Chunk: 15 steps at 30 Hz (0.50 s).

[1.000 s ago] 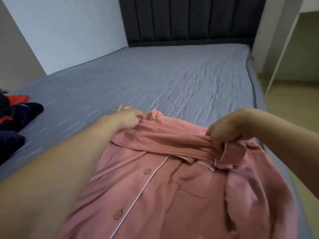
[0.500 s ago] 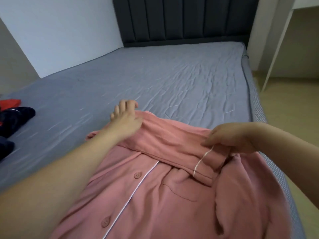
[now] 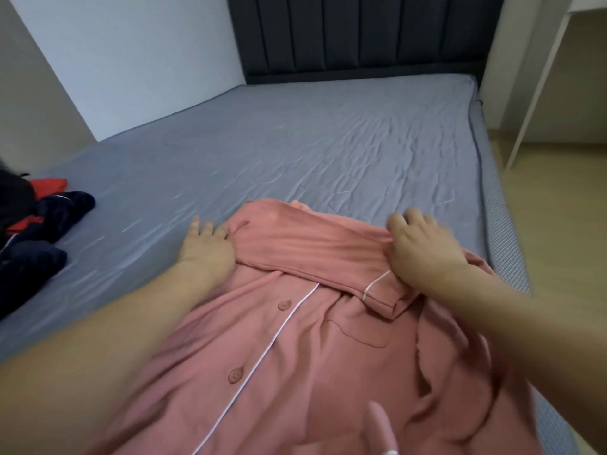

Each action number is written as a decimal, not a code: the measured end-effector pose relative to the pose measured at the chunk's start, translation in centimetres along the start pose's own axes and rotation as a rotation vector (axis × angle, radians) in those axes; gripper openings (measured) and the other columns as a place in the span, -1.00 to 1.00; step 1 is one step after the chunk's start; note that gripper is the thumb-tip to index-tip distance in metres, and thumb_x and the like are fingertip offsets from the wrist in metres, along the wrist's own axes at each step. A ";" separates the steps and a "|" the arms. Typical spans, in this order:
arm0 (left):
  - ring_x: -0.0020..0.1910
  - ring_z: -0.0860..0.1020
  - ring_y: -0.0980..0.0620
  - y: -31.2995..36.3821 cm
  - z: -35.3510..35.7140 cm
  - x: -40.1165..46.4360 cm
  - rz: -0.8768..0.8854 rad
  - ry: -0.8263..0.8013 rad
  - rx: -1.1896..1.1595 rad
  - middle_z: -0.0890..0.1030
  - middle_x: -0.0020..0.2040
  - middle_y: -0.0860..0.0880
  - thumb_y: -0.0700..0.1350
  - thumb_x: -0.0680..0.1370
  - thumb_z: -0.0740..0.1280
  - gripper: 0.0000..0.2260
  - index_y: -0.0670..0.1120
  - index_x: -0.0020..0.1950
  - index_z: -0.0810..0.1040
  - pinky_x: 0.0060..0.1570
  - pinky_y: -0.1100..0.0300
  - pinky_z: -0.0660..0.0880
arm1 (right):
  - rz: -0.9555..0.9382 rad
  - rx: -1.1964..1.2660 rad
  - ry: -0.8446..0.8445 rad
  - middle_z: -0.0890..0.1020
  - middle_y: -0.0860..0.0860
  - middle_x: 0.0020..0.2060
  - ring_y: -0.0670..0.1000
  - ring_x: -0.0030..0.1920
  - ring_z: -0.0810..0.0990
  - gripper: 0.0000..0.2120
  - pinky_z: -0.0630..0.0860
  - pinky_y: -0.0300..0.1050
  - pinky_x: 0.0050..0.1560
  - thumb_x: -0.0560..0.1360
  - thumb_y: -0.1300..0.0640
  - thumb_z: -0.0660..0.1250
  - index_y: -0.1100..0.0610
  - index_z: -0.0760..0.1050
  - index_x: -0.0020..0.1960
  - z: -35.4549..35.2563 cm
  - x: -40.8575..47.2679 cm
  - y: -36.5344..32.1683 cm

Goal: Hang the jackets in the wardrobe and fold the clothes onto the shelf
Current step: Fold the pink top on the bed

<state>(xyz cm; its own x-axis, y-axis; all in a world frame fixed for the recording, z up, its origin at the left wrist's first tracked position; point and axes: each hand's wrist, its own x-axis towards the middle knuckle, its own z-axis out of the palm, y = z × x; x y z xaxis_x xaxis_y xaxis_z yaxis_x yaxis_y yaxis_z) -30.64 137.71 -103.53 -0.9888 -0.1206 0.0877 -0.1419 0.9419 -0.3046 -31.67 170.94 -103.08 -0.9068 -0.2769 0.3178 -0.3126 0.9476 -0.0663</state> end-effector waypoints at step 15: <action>0.39 0.32 0.16 8.2 -6.2 -14.6 0.197 -0.195 -1.088 0.41 0.35 0.17 0.13 0.53 0.30 -0.68 0.20 0.28 0.51 0.28 0.41 0.24 | -0.244 0.197 -0.378 0.09 -0.02 0.56 0.03 0.53 0.11 -0.47 0.01 0.07 0.51 0.61 -0.12 0.13 -0.07 0.13 0.54 0.6 -1.3 0.6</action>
<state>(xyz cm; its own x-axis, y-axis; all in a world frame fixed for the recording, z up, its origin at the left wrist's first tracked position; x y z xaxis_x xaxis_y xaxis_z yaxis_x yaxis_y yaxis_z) -17.08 149.11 -101.36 -0.9933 0.1040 -0.0499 0.0391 0.7107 0.7024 -30.84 171.75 -104.13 -0.8282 -0.5602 -0.0163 -0.5433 0.8096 -0.2221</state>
